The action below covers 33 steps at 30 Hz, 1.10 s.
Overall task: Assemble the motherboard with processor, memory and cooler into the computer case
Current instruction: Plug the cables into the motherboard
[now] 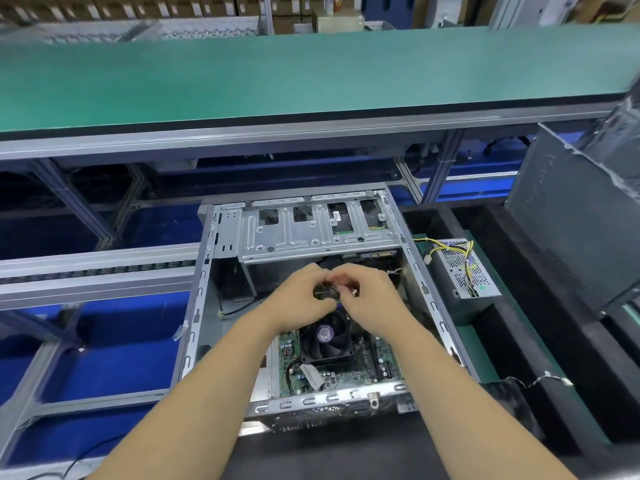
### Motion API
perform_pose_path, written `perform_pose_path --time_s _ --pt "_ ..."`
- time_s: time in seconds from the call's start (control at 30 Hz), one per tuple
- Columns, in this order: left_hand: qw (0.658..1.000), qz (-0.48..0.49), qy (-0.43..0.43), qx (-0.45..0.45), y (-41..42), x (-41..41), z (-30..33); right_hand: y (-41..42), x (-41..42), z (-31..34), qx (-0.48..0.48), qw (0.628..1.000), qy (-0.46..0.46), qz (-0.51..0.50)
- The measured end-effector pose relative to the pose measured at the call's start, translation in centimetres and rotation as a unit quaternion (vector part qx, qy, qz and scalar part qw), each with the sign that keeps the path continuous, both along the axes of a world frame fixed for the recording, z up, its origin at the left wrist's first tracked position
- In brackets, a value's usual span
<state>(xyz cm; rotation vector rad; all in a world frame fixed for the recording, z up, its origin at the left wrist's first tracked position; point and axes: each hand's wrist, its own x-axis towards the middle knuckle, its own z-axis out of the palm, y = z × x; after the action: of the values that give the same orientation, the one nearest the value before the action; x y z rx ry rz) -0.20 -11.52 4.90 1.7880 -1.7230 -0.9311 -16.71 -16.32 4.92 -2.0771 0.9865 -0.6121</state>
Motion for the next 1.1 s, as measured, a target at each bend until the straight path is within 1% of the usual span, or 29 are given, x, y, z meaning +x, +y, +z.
perform_pose_path --time_s 0.07,0.1,0.13,0.2,0.23,0.27,0.3,0.33,0.4,0.43,0.47,0.5,0.53,0.57,0.6,0.63,0.67,0.7,0.73,0.77,0.83,0.9,0.93,1.0,1.03,1.07,1.1 --pt "0.999 0.026 -0.018 -0.035 -0.1 0.4 0.1 -0.1 0.1 0.3 0.031 0.999 -0.042 -0.007" --pt "0.998 0.051 -0.013 -0.045 -0.1 0.8 -0.1 -0.3 -0.1 0.3 0.043 0.998 -0.039 -0.004" --pt "0.996 0.082 0.002 -0.046 0.1 1.2 -0.4 -0.5 -0.3 0.3 0.040 0.999 -0.005 0.004" --pt "0.988 0.141 0.049 -0.041 0.5 1.8 -1.0 -0.8 -0.9 0.1 -0.012 0.992 0.124 0.026" --pt "0.982 0.171 0.075 -0.040 0.7 2.0 -1.3 -0.9 -1.1 0.0 -0.032 0.984 0.172 0.022" --pt "0.974 0.200 0.095 -0.040 0.9 2.0 -1.6 -0.9 -1.3 0.0 -0.029 0.982 0.187 0.004" --pt "0.968 0.226 0.105 -0.038 1.1 2.1 -1.9 -0.9 -1.4 -0.1 -0.015 0.986 0.167 -0.018" --pt "0.965 0.240 0.101 -0.033 1.2 2.1 -2.1 -0.9 -1.4 -0.1 0.002 0.991 0.127 -0.035" --pt "0.973 0.221 0.059 -0.012 1.3 2.3 -2.2 -1.0 -1.5 -0.1 0.063 0.996 0.022 -0.062" --pt "0.982 0.190 0.015 0.004 1.3 2.4 -2.1 -1.1 -1.5 0.0 0.114 0.990 -0.041 -0.068" --pt "0.987 0.150 -0.050 0.010 1.3 2.4 -1.9 -1.0 -1.4 0.2 0.162 0.979 -0.104 -0.068" --pt "0.987 0.106 -0.117 -0.004 1.3 2.2 -1.5 -0.8 -1.1 0.6 0.206 0.962 -0.166 -0.066" --pt "0.985 0.067 -0.157 -0.036 1.2 1.9 -1.0 -0.7 -0.9 0.8 0.243 0.941 -0.228 -0.065" --pt "0.984 0.041 -0.160 -0.073 1.1 1.6 -0.5 -0.7 -0.6 1.1 0.272 0.917 -0.285 -0.065" --pt "0.986 0.028 -0.134 -0.099 1.0 1.3 0.0 -0.7 -0.4 1.3 0.289 0.898 -0.326 -0.067" --pt "0.991 0.036 -0.079 -0.105 1.1 1.1 0.4 -0.7 -0.2 1.4 0.293 0.889 -0.344 -0.072" --pt "0.993 0.070 -0.009 -0.091 1.1 1.1 0.7 -0.8 -0.3 1.4 0.280 0.896 -0.337 -0.078" --pt "0.989 0.116 0.056 -0.071 1.2 1.4 0.7 -0.9 -0.5 1.2 0.254 0.914 -0.305 -0.080" --pt "0.981 0.164 0.091 -0.059 1.1 1.8 0.6 -1.0 -0.8 1.0 0.216 0.940 -0.254 -0.077" --pt "0.975 0.197 0.089 -0.059 1.2 2.2 0.4 -1.0 -1.1 0.8 0.179 0.963 -0.191 -0.067" --pt "0.973 0.218 0.057 -0.056 1.5 2.7 -0.3 -1.0 -1.5 0.4 0.132 0.988 -0.074 -0.035" --pt "0.975 0.219 0.024 -0.041 1.9 3.0 -0.7 -0.9 -1.3 0.1 0.097 0.995 0.026 0.010" --pt "0.977 0.211 -0.008 -0.029 2.1 3.2 -0.9 -0.8 -1.1 -0.1 0.060 0.994 0.080 0.035" --pt "0.983 0.160 -0.089 0.009 2.2 3.5 -1.3 -0.7 -0.3 -0.1 -0.066 0.978 0.182 0.076" --pt "0.984 0.130 -0.117 0.021 2.2 3.5 -1.2 -0.4 0.1 0.1 -0.121 0.968 0.204 0.088" --pt "0.987 0.105 -0.116 0.020 2.2 3.2 -1.0 -0.1 0.5 0.4 -0.161 0.962 0.198 0.097" --pt "0.993 0.090 -0.071 0.007 2.1 2.8 -0.6 0.3 1.0 0.7 -0.199 0.958 0.176 0.107"
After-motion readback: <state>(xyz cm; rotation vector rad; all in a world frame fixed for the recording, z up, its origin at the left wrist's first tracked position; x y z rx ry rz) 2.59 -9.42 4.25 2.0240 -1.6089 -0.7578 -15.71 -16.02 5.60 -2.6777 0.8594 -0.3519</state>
